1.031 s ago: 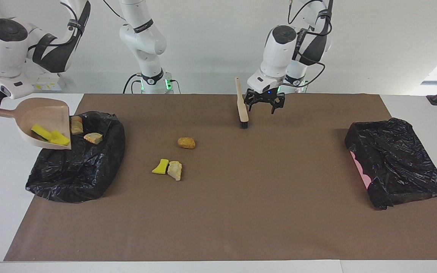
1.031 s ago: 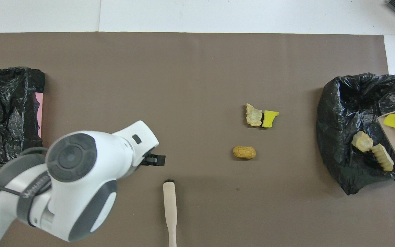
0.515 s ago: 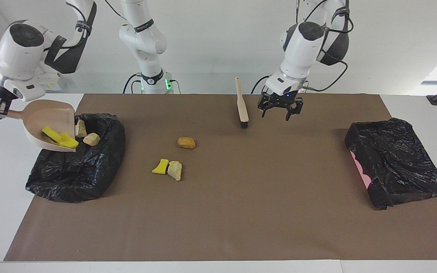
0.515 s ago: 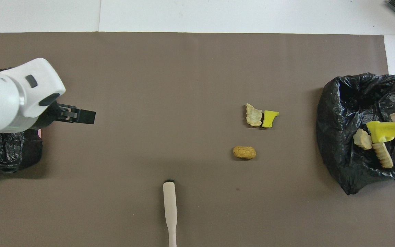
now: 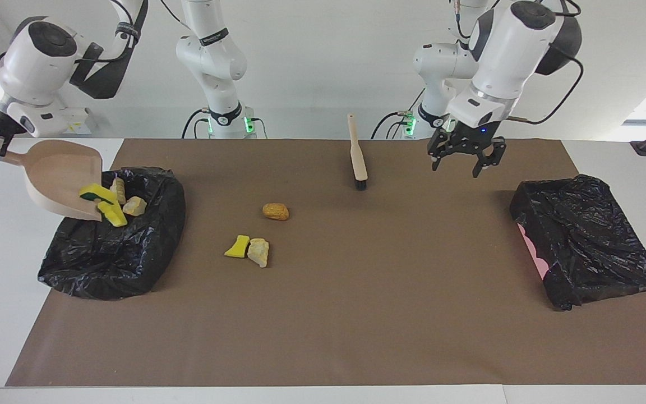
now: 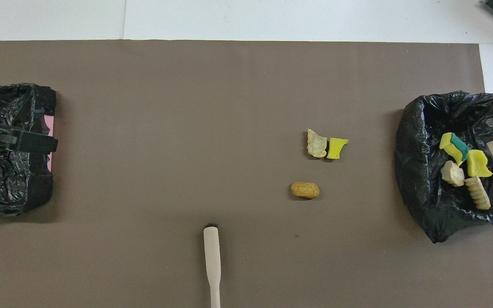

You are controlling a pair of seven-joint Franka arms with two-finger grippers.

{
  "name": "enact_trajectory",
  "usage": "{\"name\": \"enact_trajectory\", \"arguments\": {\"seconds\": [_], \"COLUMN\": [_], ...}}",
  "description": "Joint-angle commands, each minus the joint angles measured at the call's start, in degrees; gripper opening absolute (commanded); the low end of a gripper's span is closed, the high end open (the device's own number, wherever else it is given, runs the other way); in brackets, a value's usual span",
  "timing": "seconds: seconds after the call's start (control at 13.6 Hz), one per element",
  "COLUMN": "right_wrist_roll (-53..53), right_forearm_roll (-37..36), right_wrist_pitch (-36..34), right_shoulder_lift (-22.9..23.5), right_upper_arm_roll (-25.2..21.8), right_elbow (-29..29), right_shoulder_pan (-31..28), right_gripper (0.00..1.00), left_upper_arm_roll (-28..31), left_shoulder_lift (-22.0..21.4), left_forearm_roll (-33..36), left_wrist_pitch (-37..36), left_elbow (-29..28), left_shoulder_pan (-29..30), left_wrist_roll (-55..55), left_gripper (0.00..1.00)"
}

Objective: Sweep and dump trash in bin
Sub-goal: 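Return the dustpan to the mat center with the right gripper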

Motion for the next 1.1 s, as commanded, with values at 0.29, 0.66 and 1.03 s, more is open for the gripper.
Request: {"name": "enact_trajectory", "arguments": {"seconds": [0.29, 0.66, 1.03], "right_wrist_roll": [9.4, 33.8, 63.6], "right_forearm_roll": [14.1, 24.5, 42.2], "right_wrist_pitch": [-9.4, -19.3, -28.1], "right_shoulder_lift": [1.1, 1.1, 3.0], "right_upper_arm_roll": [0.4, 0.4, 0.5], "right_elbow": [2.1, 2.2, 1.8], "right_shoulder_pan": [8.6, 16.2, 21.9], "right_gripper": [0.00, 0.00, 0.00], "left_upper_arm_roll": [1.1, 0.4, 0.4], "left_shoulder_lift": [3.8, 2.3, 2.1], "left_forearm_roll": [1.4, 1.5, 2.3], "left_wrist_pitch": [-6.6, -7.1, -7.1], "left_elbow": [6.8, 5.8, 5.4], "left_shoulder_pan": [0.5, 2.0, 1.9], "left_wrist_roll": [0.5, 0.5, 0.4], "left_gripper": [1.00, 1.00, 1.00]}}
